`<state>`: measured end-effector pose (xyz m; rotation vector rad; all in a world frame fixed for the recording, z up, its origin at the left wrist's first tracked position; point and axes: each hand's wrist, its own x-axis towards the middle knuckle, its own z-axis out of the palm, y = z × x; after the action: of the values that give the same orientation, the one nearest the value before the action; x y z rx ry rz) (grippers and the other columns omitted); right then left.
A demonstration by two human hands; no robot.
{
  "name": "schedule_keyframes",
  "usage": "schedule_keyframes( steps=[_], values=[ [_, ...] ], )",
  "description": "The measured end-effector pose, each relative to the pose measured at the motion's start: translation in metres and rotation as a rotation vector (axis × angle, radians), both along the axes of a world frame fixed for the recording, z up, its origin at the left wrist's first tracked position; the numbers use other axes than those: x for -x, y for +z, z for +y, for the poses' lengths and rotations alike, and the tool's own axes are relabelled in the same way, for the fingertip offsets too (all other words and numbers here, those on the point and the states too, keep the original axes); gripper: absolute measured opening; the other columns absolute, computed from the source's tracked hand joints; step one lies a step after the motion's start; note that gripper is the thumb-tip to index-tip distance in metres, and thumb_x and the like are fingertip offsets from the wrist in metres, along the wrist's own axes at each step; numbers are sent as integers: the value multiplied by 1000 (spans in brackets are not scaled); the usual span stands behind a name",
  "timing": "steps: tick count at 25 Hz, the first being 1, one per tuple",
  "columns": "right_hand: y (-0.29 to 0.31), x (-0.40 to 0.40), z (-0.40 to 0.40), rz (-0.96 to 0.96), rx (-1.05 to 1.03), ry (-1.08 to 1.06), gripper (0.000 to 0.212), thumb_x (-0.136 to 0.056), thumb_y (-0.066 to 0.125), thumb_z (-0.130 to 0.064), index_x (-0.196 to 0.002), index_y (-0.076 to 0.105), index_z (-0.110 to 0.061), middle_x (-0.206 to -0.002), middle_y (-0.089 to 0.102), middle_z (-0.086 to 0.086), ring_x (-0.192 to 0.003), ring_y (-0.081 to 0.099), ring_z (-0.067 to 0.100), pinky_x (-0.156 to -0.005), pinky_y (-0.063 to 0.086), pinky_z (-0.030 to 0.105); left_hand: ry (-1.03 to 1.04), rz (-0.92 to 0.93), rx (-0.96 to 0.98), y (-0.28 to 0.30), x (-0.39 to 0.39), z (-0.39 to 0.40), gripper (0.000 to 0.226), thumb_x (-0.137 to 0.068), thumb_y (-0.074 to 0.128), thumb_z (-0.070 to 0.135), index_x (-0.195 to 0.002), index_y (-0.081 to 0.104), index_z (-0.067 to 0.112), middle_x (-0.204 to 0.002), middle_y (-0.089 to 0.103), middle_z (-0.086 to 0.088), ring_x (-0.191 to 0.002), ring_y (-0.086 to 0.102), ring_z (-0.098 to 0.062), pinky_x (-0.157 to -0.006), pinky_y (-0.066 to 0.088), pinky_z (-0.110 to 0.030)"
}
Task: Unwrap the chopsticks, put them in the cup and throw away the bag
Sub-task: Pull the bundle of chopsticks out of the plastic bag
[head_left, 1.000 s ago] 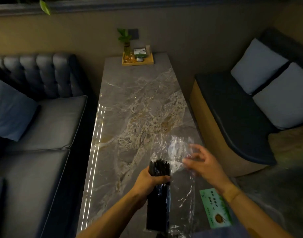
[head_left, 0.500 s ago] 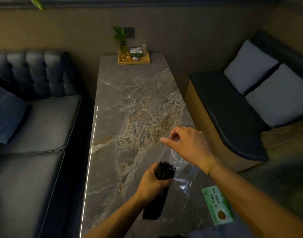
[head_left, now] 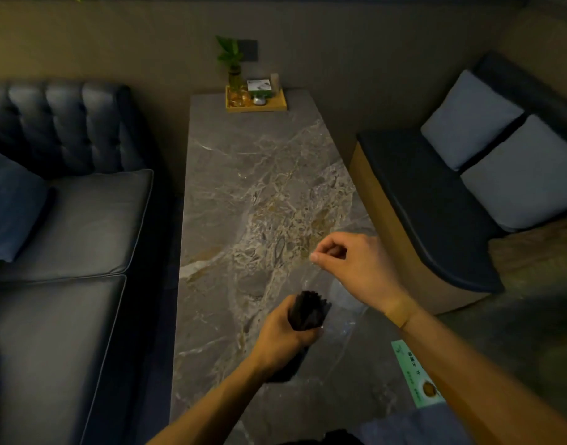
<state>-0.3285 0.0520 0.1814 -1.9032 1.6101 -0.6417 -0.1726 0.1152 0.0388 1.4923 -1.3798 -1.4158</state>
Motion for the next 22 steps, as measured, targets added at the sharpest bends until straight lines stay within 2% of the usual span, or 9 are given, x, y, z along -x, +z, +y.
schedule_keyframes(
  steps=[2,4,5,7,9,11,15,18,22],
  values=[
    [7,0,5,-56,36,-12,14,-82,72,-40,-78,69,-27,-70,67,-7,-67,63,8,-64,56,41,-23,-10,-60,-8,-16,7,40,-59,82,27,-93,62,34,-81,70,1,-70,67,-12,-63,58,-34],
    [17,2,6,-103,70,-13,13,-82,72,-37,-79,70,-25,-70,68,-4,-68,64,12,-64,56,44,-41,-5,-105,-16,-34,17,38,-62,83,22,-93,62,28,-78,66,0,-65,65,-17,-58,54,-39],
    [21,4,4,-122,78,-18,12,-82,73,-36,-79,70,-25,-71,69,-3,-68,64,13,-65,56,44,-39,-13,-113,-20,-43,22,40,-62,84,21,-96,64,27,-82,69,-2,-71,67,-18,-64,56,-42],
    [27,10,1,-168,71,-42,10,-81,74,-32,-80,72,-22,-72,70,1,-70,66,17,-68,57,46,-10,-15,-125,-24,-60,29,45,-61,86,24,-102,68,30,-96,75,-2,-89,71,-17,-80,57,-37],
    [30,17,-3,-205,65,-68,9,-81,75,-29,-80,72,-21,-72,71,2,-72,68,18,-71,58,45,38,31,-136,-25,-73,33,42,-65,86,21,-103,71,31,-102,76,3,-95,71,-11,-80,57,-26],
    [30,23,-7,-225,64,-82,7,-80,76,-30,-78,73,-23,-71,72,-1,-70,68,13,-70,60,40,105,102,-157,-24,-81,35,33,-73,82,11,-99,76,30,-101,77,4,-93,72,-11,-75,57,-20],
    [26,30,-13,-273,27,-99,8,-79,77,-30,-78,74,-22,-69,74,-1,-68,69,11,-69,59,34,287,157,-159,-19,-80,35,19,-77,76,2,-87,80,18,-90,79,-5,-84,73,-19,-72,59,-22],
    [24,37,-17,-300,13,-112,8,-79,77,-26,-78,74,-18,-70,74,3,-69,70,15,-70,59,34,373,143,-111,-17,-80,34,19,-79,75,4,-82,80,22,-84,79,-6,-75,73,-19,-66,59,-22],
    [16,47,-22,-344,-33,-140,8,-80,77,-21,-79,73,-14,-66,73,2,-60,66,4,-64,56,20,414,59,43,-14,-88,31,21,-79,74,2,-84,80,22,-87,77,-8,-77,71,-26,-70,59,-37]
  ],
)
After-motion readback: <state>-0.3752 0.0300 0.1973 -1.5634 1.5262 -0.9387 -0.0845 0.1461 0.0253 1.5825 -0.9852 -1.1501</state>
